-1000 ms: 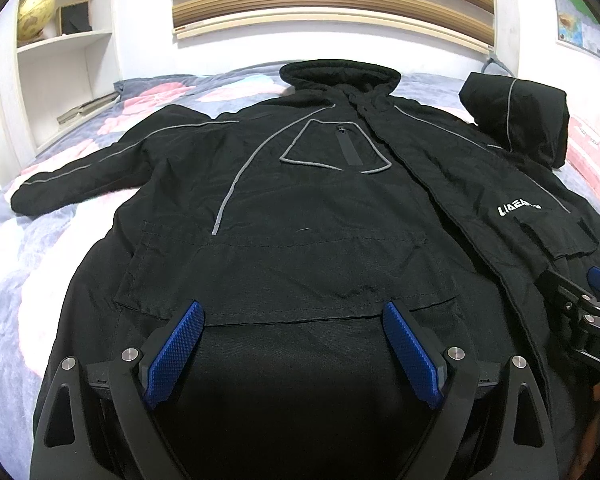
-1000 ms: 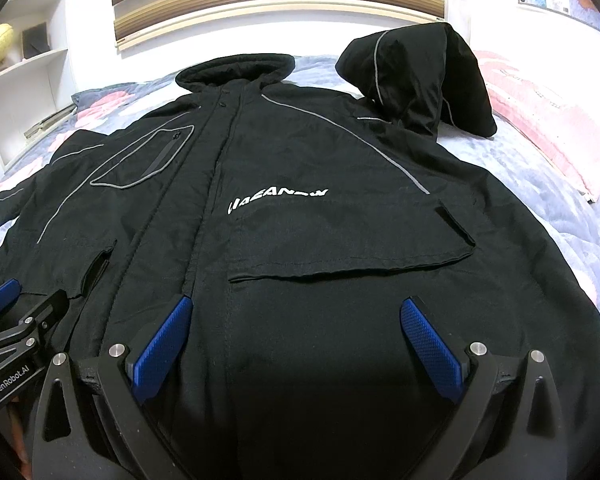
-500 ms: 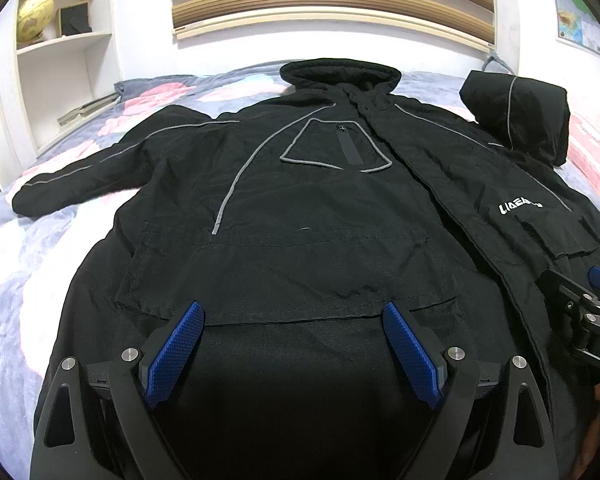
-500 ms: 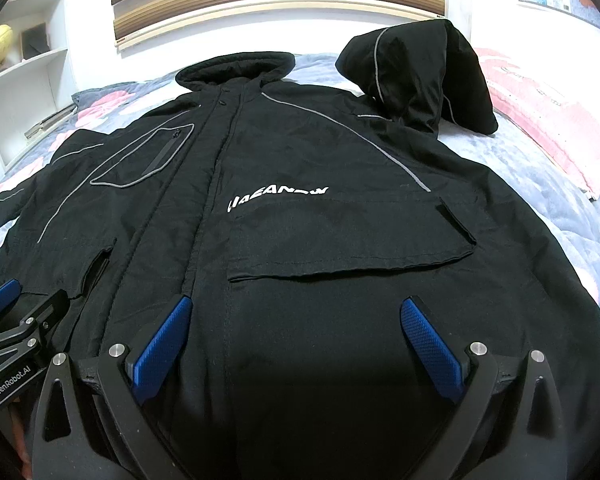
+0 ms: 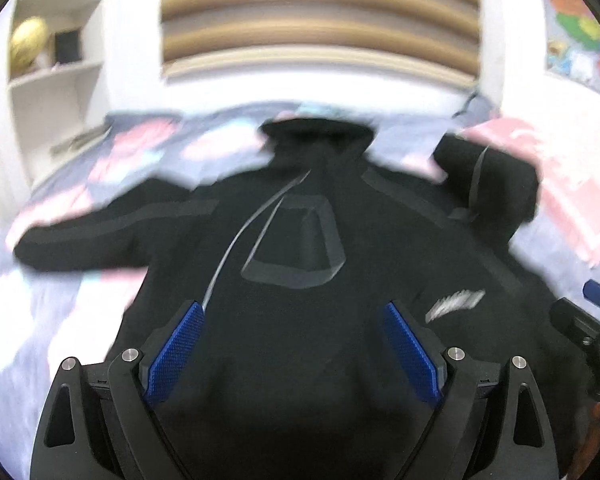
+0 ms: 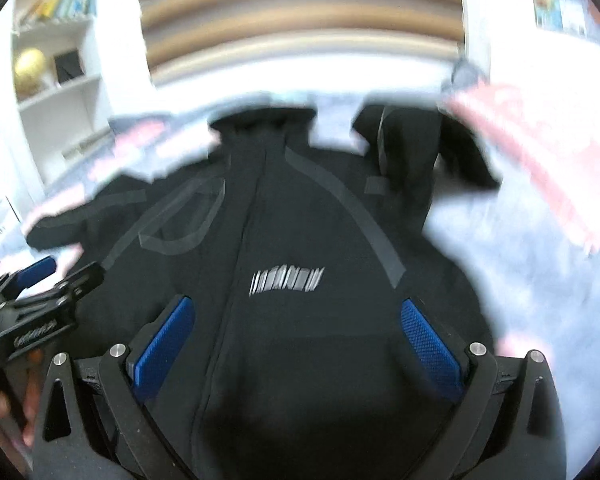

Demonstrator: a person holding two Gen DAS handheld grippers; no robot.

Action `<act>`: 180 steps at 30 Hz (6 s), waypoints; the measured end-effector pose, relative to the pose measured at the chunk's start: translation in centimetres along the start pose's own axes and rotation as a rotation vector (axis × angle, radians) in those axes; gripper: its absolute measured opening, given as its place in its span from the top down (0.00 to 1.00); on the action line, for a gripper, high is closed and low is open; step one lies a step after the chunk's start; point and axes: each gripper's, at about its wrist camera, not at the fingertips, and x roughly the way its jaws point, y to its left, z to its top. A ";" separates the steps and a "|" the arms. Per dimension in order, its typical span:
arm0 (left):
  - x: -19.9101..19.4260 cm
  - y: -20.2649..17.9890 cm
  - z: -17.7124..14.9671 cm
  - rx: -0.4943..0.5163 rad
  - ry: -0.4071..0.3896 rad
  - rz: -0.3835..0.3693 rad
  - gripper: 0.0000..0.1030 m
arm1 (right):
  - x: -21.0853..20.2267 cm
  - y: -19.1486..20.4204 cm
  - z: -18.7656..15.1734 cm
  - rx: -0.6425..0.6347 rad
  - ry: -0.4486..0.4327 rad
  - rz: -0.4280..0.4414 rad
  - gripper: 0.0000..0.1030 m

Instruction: Fold large clothes

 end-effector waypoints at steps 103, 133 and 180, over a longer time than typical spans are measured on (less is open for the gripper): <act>5.9 20.5 5.0 -0.190 0.183 -0.158 0.09 | 13.2 18.9 10.7 -0.175 0.331 0.284 0.49; 21.5 18.9 8.3 -0.117 0.389 -0.124 0.73 | 21.5 0.9 3.0 -0.050 0.460 -0.049 0.41; 5.6 39.6 5.4 -0.465 0.027 0.069 0.39 | 19.6 6.4 -0.7 -0.078 0.225 0.141 0.30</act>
